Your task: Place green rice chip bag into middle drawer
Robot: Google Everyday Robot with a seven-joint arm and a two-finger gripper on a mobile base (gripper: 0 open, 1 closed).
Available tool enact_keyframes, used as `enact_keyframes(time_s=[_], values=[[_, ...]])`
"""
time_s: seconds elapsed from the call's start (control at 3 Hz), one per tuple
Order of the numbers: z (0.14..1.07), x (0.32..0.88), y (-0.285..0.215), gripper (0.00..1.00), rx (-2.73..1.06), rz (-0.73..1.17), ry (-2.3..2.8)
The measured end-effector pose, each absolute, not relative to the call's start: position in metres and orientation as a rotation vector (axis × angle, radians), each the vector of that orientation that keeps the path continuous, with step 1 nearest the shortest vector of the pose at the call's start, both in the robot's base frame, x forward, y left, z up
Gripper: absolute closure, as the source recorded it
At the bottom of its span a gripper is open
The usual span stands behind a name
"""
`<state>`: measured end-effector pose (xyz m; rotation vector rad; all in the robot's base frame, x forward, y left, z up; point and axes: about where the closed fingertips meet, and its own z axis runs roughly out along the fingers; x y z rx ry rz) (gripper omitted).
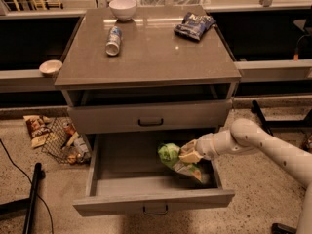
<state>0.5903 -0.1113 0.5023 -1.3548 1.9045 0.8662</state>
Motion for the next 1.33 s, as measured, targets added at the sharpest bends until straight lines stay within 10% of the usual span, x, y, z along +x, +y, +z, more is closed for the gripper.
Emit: enact_keyframes(time_s=[0.67,1.33], values=[[0.514,0.585,-0.116,0.00,-1.274,0.864,1.863],[0.585,0.548,-0.139,0.00,-1.176,0.874,1.730]])
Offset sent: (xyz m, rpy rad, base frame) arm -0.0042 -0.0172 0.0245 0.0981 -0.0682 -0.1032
